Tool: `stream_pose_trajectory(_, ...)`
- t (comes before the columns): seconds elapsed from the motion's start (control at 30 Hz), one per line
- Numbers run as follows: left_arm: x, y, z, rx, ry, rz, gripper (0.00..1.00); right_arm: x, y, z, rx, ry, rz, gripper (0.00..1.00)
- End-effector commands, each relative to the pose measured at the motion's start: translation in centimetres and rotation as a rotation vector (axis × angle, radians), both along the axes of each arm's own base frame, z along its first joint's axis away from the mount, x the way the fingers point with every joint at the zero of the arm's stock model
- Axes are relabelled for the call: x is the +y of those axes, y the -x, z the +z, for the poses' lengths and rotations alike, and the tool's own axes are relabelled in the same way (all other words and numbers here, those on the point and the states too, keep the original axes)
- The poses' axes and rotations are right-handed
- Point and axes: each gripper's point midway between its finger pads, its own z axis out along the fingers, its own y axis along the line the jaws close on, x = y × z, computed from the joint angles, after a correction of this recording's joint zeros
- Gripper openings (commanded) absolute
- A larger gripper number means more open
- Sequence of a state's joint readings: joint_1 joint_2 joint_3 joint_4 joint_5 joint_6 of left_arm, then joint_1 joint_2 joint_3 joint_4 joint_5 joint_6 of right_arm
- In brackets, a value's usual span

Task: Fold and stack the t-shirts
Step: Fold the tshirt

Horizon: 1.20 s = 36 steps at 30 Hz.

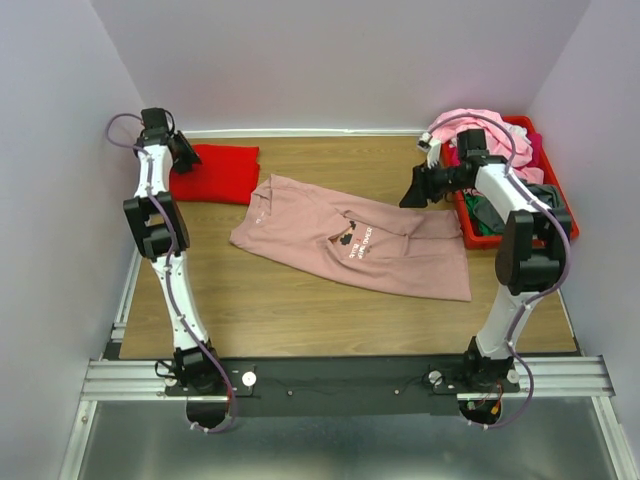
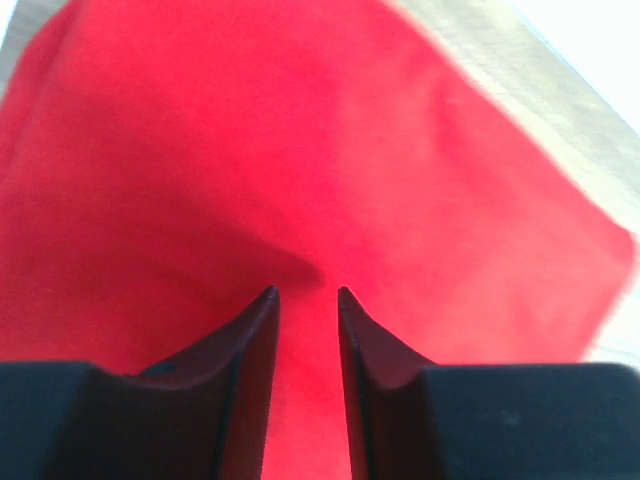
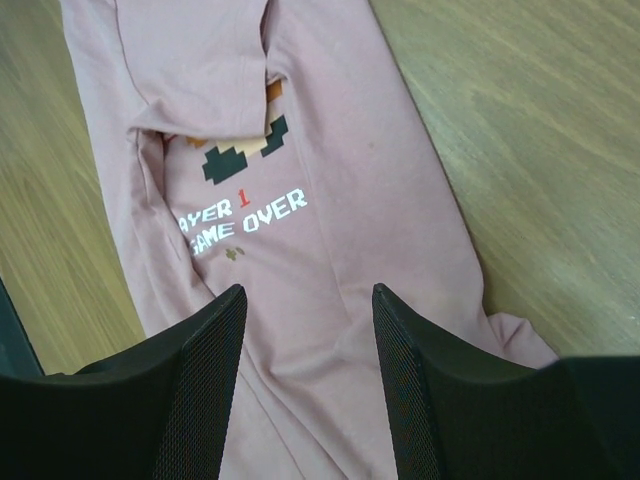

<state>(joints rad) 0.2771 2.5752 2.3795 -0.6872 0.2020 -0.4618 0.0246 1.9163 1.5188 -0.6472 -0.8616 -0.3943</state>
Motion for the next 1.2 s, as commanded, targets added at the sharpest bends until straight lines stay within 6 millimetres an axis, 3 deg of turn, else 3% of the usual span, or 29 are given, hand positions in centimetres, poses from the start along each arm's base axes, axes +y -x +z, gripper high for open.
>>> stream_pose_trajectory(0.0,-1.5,-0.8,14.7,-0.291,-0.03,-0.064,0.47,0.7,3.0,0.2,-0.038,0.032,0.127,0.61)
stream_pose_trajectory(0.07,-1.6,-0.2,17.7,-0.343,-0.047,-0.065,0.53,2.3,4.9,-0.6,-0.076,0.088,0.233,0.61)
stream_pose_trajectory(0.1,-1.9,0.5,18.2,-0.345,-0.053,-0.069,0.55,2.9,6.0,0.2,-0.118,0.12,0.273,0.61)
stream_pose_trajectory(0.13,-2.1,1.4,22.2,-0.421,-0.081,-0.072,0.56,2.8,7.9,-1.6,-0.102,0.189,0.308,0.61)
stream_pose_trajectory(0.17,-2.4,2.1,23.6,-0.452,-0.094,-0.079,0.59,3.3,9.0,-2.1,-0.147,0.235,0.372,0.61)
stream_pose_trajectory(0.2,-2.6,3.3,21.7,-0.413,-0.095,-0.086,0.59,4.9,11.1,-2.5,-0.167,0.267,0.449,0.61)
stream_pose_trajectory(0.23,-2.8,4.3,22.2,-0.431,-0.106,-0.087,0.61,5.3,12.0,-2.7,-0.194,0.302,0.48,0.61)
stream_pose_trajectory(0.27,-3.3,6.3,23.6,-0.488,-0.128,-0.082,0.65,5.6,14.2,-3.0,-0.223,0.356,0.527,0.61)
stream_pose_trajectory(0.3,-3.4,7.5,24.1,-0.514,-0.14,-0.073,0.66,5.6,14.6,-2.9,-0.253,0.384,0.535,0.61)
stream_pose_trajectory(0.33,-4.0,9.4,28.9,-0.655,-0.181,-0.074,0.7,5.0,15.9,-3.0,-0.285,0.449,0.547,0.62)
stream_pose_trajectory(0.4,-4.6,11.8,28.7,-0.692,-0.189,-0.075,0.78,3.8,16.3,-2.9,-0.315,0.511,0.534,0.62)
stream_pose_trajectory(0.43,-5.1,13.0,25.8,-0.671,-0.159,-0.074,0.83,3.2,16.7,-2.9,-0.327,0.537,0.53,0.62)
stream_pose_trajectory(0.47,-5.7,14.7,26.8,-0.713,-0.149,-0.086,0.86,2.2,16.7,-3.1,-0.336,0.589,0.516,0.63)
stream_pose_trajectory(0.5,-7.0,15.7,26.0,-0.719,-0.105,-0.14,0.86,1.6,17.1,-2.4,-0.385,0.608,0.516,0.63)
stream_pose_trajectory(0.6,-9.5,18.8,20.3,-0.639,0.014,-0.215,0.86,-1.6,19.6,-5.0,-0.362,0.722,0.537,0.63)
stream_pose_trajectory(0.63,-10.0,19.4,20.2,-0.643,0.025,-0.233,0.86,-2.6,19.7,-5.3,-0.359,0.771,0.525,0.63)
stream_pose_trajectory(0.73,-11.2,21.1,18.3,-0.618,0.05,-0.277,0.86,-4.3,20.5,-5.9,-0.355,0.837,0.513,0.63)
stream_pose_trajectory(0.83,-11.7,22.4,18.3,-0.626,0.03,-0.296,0.86,-5.9,21.1,-7.0,-0.329,0.908,0.515,0.62)
stream_pose_trajectory(1.17,-12.5,23.9,16.7,-0.6,0.029,-0.321,0.86,-8.6,22.2,-10.0,-0.25,1.037,0.557,0.59)
